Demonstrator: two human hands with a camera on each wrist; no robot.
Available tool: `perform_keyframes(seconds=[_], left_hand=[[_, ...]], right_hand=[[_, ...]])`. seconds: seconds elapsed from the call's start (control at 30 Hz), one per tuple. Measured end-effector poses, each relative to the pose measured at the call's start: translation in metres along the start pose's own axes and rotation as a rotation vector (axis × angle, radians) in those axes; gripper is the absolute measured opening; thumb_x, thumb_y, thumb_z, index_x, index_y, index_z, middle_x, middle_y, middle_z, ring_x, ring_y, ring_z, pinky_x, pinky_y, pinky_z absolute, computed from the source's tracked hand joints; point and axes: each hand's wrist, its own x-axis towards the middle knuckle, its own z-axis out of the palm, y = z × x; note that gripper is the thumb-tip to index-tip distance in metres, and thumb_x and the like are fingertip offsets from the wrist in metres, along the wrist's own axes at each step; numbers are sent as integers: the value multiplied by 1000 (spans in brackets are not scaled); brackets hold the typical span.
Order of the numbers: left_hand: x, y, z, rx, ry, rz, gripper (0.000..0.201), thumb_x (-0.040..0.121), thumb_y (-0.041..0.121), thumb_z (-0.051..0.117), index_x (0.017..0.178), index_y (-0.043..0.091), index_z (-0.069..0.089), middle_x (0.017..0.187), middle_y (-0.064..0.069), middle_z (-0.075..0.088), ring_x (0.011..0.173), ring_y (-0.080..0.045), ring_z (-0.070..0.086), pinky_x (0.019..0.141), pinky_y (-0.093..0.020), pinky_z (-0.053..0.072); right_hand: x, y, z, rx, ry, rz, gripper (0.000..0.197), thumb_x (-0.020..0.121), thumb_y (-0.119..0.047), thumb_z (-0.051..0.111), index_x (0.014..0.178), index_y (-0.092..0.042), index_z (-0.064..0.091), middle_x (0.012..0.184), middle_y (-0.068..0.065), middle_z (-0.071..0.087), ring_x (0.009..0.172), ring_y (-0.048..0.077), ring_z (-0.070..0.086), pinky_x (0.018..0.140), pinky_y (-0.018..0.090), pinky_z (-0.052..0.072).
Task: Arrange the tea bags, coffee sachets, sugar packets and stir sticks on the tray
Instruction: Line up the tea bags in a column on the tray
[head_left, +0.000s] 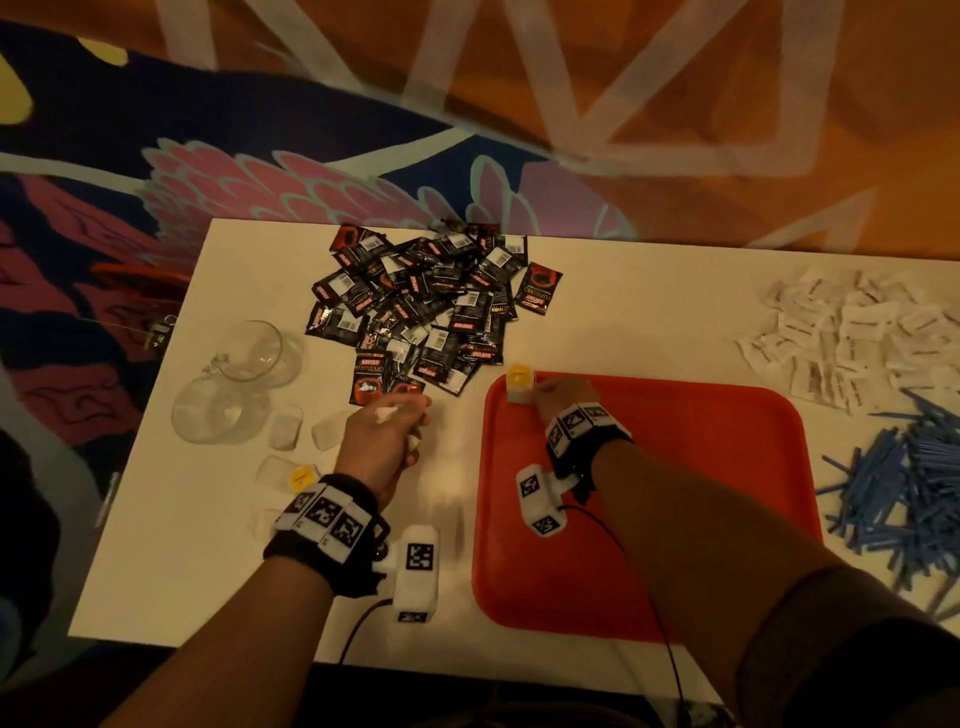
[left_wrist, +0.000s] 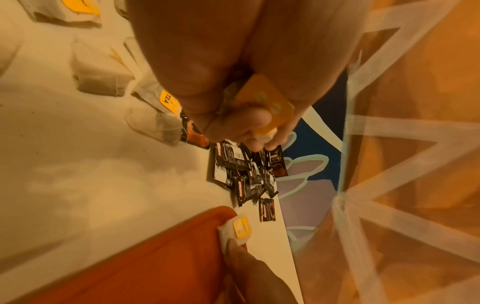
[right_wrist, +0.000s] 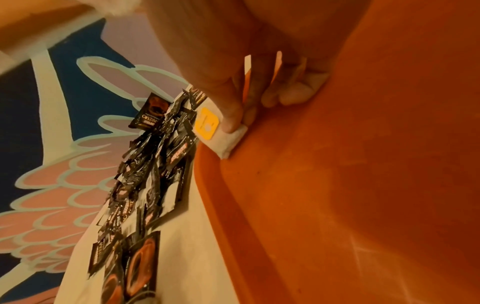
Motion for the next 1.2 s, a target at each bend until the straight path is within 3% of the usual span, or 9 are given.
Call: perform_keyframes(seconds=[0.1,0.23,0.4,0.47,0.57,0.77,0.87,1.0,1.2], left_hand=[[2,2,-4,1,0,-2,4,94,15,64,94,14,68,76,-6,62,63,-13,51,47,-22,38],[5,2,-4,3,-8,-3,4,94,15,64,93,14,68,75,-5,62,63,-14,50,47,-23,37],[6,3,8,1,-33,-8,6,95,17,64,97,12,67,76,-3,62,58,-9,51,46,-20,38],[2,5,17,-39,-92,-38,10,96,22,64,96,12,64,74,-2,62,56,-8,52,44,-19,38],[-1,9,30,-141,-201,-111,25,98,34,59,85,12,60,69,0,59,53,-8,51,39,-18,37],[-14,28,62,-326,-295,-225,24,101,27,53,86,9,55,67,-5,58,45,-9,50,33,-15,34],[-20,36,76,-294,-351,-257,20,101,23,54,93,6,59,87,-15,62,60,-15,56,37,-17,39],[-41,50,98,-231,-424,-242,20,102,20,49,90,7,58,72,-11,65,49,-13,57,37,-17,37],[-66,58,110,-225,-475,-294,17,101,20,52,93,8,61,71,-8,65,58,-14,66,43,-20,44]], right_hand=[[5,-2,6,-58,-4,7,25,98,-29,55,117,-18,67,125,4,64,107,22,62,82,26,49],[7,0,7,30,14,29,25,90,-31,69,114,-22,68,124,1,63,106,19,60,85,28,49],[3,6,1,61,69,28,20,82,-29,76,100,-28,69,113,-2,63,85,11,54,54,19,39],[-5,7,-7,27,51,-27,17,83,-29,74,100,-29,69,112,-5,63,89,11,54,59,20,43],[-24,5,-22,57,22,-224,10,83,-23,72,87,-32,68,107,-6,68,97,11,61,82,28,54],[-101,-8,-58,121,-93,-769,17,75,-14,81,87,-23,73,84,-8,71,76,-1,63,70,10,48],[-118,-9,-66,-19,-68,-854,24,73,-16,82,95,-22,75,89,-9,69,77,0,58,71,9,44],[-127,0,-76,-40,49,-939,19,73,-19,81,92,-19,78,85,-1,67,77,12,59,73,25,48],[-139,9,-87,-31,46,-935,18,73,-17,82,90,-21,77,90,0,66,81,11,58,75,21,47]])
